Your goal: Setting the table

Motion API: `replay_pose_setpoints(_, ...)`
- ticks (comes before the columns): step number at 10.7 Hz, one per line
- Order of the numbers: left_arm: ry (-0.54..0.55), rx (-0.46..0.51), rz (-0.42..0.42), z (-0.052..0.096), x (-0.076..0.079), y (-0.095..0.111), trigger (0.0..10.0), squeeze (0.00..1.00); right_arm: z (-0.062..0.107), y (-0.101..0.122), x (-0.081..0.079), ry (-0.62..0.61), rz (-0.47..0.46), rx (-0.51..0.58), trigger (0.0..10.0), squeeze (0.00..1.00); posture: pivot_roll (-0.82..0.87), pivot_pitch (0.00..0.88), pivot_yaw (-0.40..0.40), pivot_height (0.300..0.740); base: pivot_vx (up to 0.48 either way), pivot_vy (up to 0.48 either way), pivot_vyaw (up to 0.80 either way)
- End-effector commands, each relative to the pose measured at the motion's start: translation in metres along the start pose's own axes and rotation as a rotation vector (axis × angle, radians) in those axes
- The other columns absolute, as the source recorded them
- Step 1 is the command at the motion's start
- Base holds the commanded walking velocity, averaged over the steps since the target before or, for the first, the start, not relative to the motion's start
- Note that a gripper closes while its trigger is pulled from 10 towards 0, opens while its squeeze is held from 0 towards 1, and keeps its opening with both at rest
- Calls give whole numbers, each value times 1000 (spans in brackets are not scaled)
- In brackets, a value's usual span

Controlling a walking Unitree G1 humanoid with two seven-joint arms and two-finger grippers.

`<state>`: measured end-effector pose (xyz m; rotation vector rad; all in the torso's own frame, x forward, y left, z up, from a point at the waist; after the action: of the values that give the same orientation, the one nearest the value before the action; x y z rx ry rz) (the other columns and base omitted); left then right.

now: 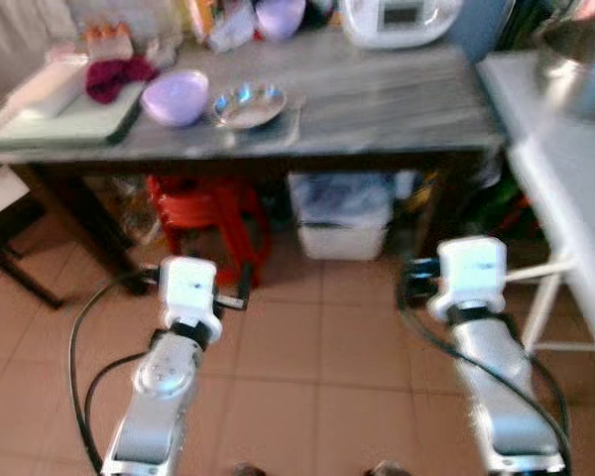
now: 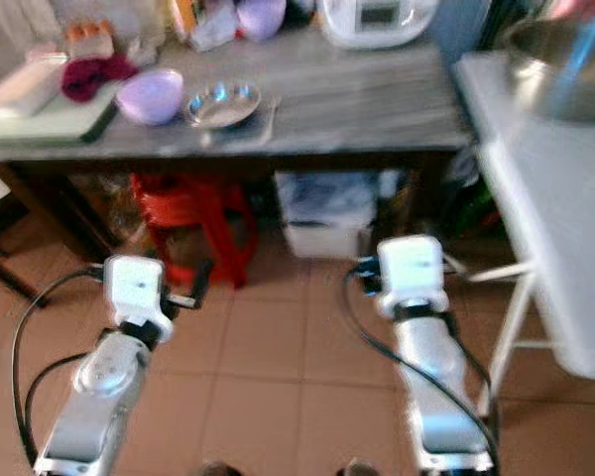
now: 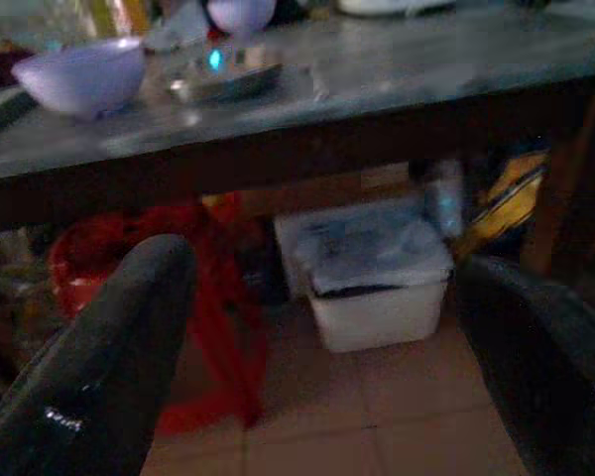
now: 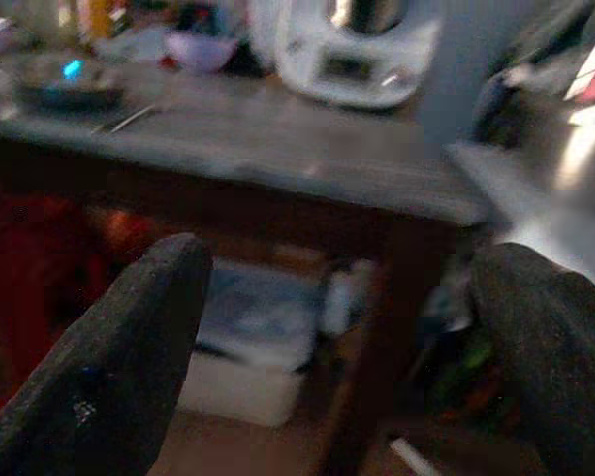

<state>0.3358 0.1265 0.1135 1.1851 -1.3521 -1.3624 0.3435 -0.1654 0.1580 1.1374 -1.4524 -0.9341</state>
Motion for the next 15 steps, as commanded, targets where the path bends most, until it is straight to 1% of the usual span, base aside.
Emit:
replay_pose_setpoints(1, 26, -16, -17, 3, -12, -3, 10000, 0, 0, 2, -9, 19, -22, 6, 10000, 0, -66, 141, 108, 740, 0, -304, 0)
replay_pose_setpoints(3, 23, -14, -15, 1, -11, -3, 10000, 0, -1, 3, -9, 16, -24, 8, 10000, 0, -66, 138, 108, 740, 0, -302, -547)
replay_pose_setpoints(6, 13, 9, -20, 1, -10, 5, 10000, 0, 0, 12, -7, 9, -33, 36, 10000, 0, -68, 135, 103, 740, 0, -304, 0)
replay_pose_setpoints(8, 16, 6, -24, 0, -11, 3, 10000, 0, 1, 10, -7, 9, -33, 34, 10000, 0, -69, 134, 104, 740, 0, -304, 0)
replay_pose_setpoints(15, 4, 2, -26, -1, -9, 2, 10000, 0, -1, 12, -7, 6, -28, 41, 10000, 0, -72, 132, 107, 740, 0, -323, 0)
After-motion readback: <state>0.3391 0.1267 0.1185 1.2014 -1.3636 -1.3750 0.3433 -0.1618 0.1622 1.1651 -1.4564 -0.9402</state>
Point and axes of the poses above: a point about 5 cm out from each wrist's last joint towards the gripper, its own z axis pointing back from the gripper into the wrist, its own y axis along the axis of the wrist's last joint, x = y × z, the point moved 6 cm from there along -z, pointing out of the wrist towards the gripper, and after that the axes turned 1 degree about z, right-handed, at the moved point
